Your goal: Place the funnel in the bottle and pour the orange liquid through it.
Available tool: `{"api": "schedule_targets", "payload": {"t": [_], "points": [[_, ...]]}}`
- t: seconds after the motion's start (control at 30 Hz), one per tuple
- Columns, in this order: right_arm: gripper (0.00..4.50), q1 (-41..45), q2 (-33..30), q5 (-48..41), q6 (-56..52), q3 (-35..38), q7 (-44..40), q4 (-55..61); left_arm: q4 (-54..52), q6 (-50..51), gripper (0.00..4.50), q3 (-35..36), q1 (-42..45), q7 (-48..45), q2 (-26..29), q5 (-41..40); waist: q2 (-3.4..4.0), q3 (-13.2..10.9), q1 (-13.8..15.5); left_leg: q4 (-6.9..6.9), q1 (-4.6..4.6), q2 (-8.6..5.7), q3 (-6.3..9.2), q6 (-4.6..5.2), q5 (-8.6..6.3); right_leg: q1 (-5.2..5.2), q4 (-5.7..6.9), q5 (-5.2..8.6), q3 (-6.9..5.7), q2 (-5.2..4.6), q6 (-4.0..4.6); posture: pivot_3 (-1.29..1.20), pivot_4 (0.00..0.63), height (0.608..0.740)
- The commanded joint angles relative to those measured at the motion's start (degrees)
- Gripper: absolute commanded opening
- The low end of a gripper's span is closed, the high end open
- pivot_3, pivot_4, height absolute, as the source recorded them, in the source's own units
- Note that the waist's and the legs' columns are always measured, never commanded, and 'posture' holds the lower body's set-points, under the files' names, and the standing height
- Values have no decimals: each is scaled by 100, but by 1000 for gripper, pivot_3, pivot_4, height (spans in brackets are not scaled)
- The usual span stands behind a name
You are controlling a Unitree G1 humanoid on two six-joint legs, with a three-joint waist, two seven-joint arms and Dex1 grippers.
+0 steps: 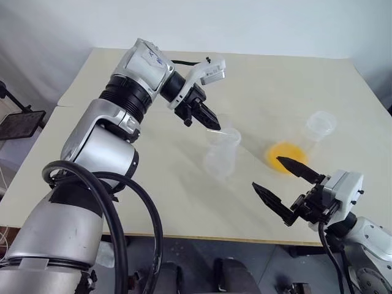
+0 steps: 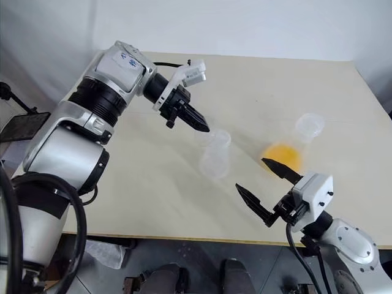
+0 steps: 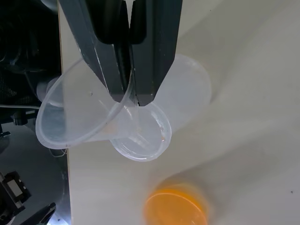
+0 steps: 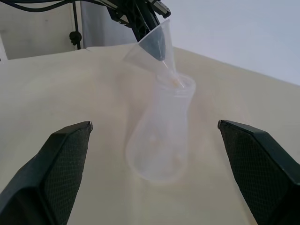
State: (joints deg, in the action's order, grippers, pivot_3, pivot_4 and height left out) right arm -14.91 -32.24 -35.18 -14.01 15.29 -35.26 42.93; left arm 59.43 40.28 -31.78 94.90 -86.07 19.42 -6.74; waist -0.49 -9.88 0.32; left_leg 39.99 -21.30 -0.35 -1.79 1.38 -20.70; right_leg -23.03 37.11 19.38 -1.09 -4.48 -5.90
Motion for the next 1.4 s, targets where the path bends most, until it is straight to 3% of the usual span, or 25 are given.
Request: {"api": "schedule_targets", "payload": {"t": [0.03, 0.37, 0.53, 0.67, 0.83, 0.93, 1.0, 1.2, 1.4], "points": [[4500, -17, 40, -25, 37, -1, 84, 297, 94, -178, 467, 109, 188, -643, -67, 78, 0, 0, 11, 0, 0, 0, 0, 0, 0, 0, 0, 0, 0, 0, 0, 0, 150, 740], [4500, 45, 42, -8, 62, -55, 64, 189, -40, -246, 3334, 490, 109, -643, 165, -389, -1, -1, -22, -1, -4, 0, -5, 0, 0, -14, 12, 0, 5, 0, 0, 0, 150, 740], [4500, 22, 34, -14, 115, -23, -9, 79, -24, -676, 3334, 1133, -82, -626, 377, -526, -1, 0, -29, 0, -8, 0, -21, -1, 0, -41, 40, 0, 17, 1, 0, 0, 150, 740], [4500, -49, 16, 11, 179, 127, -52, -4, -814, -1778, 3334, 1664, -897, -643, 839, -1351, 1, 0, -57, 2, -5, 1, -24, -2, 1, -44, 49, 0, 23, -1, 0, 0, 150, 740], [4500, -295, 133, 51, 342, 562, 14, -104, -998, -3133, 3334, 3045, -1953, -178, 980, -1748, 0, 0, -35, 9, -2, 3, -26, -7, 4, -46, 59, 0, 22, -2, 0, 0, 150, 740], [4500, -537, 237, 44, 425, 827, 10, -158, -1285, -3724, 3865, 3306, -2566, -170, 1085, -1683, 0, 0, -8, 11, -3, -1, -27, -5, 3, -45, 61, 0, 20, -4, 0, 0, 150, 740], [4500, -791, 383, 53, 541, 1121, 86, -204, -1847, -3867, 4463, 3484, -3190, 6, 1110, -1746, -1, 1, 1, 12, -3, -2, -27, -3, 2, -44, 63, 0, 18, -4, 0, 0, 150, 740], [4500, -1228, 920, 253, 954, 1904, 470, -583, -3781, -3617, 4487, 3632, -4674, 585, 941, -1955, -3, 4, 7, 12, 0, -3, -24, -1, 0, -38, 66, 0, 21, -7, 0, 0, 150, 740], [4500, -1543, 1140, 406, 1238, 2023, 385, -822, -4401, -3398, 4487, 3679, -5078, 1226, 810, -1953, 2, 7, 4, 11, 7, -2, -31, -3, 2, -37, 66, 0, 31, -2, 0, 0, 150, 740]]}}
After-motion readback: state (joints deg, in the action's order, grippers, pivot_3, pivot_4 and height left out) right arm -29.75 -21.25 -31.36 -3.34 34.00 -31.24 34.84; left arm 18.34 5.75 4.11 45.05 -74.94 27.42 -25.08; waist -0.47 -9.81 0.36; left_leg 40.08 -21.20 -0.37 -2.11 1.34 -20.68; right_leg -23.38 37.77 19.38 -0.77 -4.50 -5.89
